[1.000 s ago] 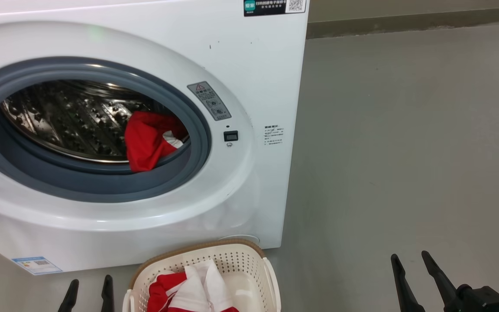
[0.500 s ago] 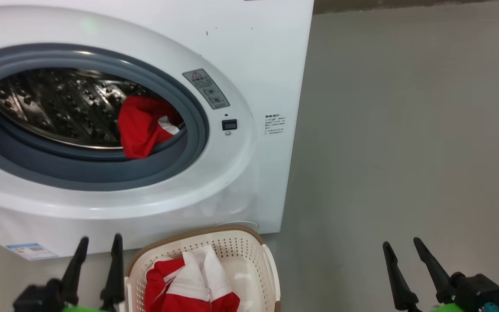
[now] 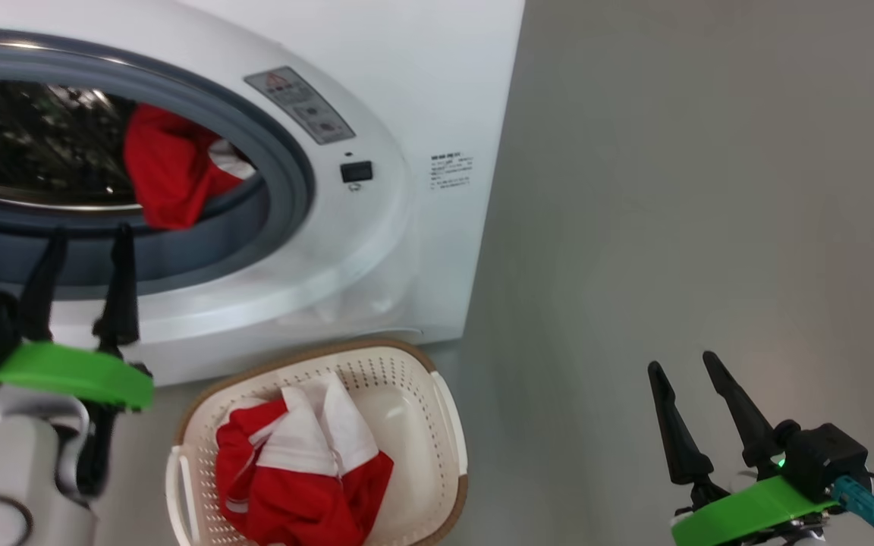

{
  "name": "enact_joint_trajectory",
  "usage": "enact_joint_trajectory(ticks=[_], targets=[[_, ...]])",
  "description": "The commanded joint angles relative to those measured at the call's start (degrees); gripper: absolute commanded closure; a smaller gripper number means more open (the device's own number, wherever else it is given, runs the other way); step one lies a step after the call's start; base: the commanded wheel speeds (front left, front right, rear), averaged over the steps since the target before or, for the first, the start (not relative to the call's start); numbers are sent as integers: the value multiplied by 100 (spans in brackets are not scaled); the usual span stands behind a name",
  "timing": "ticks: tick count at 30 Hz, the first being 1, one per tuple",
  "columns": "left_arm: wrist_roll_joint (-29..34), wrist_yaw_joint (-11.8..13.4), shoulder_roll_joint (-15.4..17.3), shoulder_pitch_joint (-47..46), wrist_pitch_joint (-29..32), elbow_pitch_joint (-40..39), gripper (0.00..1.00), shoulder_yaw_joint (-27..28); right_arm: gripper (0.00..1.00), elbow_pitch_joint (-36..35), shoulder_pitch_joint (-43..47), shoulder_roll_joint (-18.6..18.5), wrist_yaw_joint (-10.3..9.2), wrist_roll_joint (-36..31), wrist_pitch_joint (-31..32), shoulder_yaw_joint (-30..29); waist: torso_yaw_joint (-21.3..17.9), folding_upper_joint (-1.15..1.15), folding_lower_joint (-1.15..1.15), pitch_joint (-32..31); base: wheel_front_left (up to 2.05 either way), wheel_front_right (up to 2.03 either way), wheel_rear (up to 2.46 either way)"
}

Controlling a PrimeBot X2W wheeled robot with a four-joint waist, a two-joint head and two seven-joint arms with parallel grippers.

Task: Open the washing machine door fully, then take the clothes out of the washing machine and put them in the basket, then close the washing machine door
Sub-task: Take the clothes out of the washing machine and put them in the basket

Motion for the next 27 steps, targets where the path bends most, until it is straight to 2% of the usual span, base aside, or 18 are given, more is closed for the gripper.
enact_joint_trajectory(ticks=[1,10,27], targets=[[-87,-31,291,-242,-28,-1,0,119,0,-158,-168,-66,37,80,-37,165,-272,0,0,428,0,0,0],[-594,-31,961,-1426,-28,949,0,-475,0,-246,-436,-66,37,128,-37,289,-565,0,0,960,0,0,0],[-1287,-31,1628,-2716,-28,1921,0,-1160,0,-383,-662,-66,37,220,-37,518,-856,0,0,1513,0,0,0]])
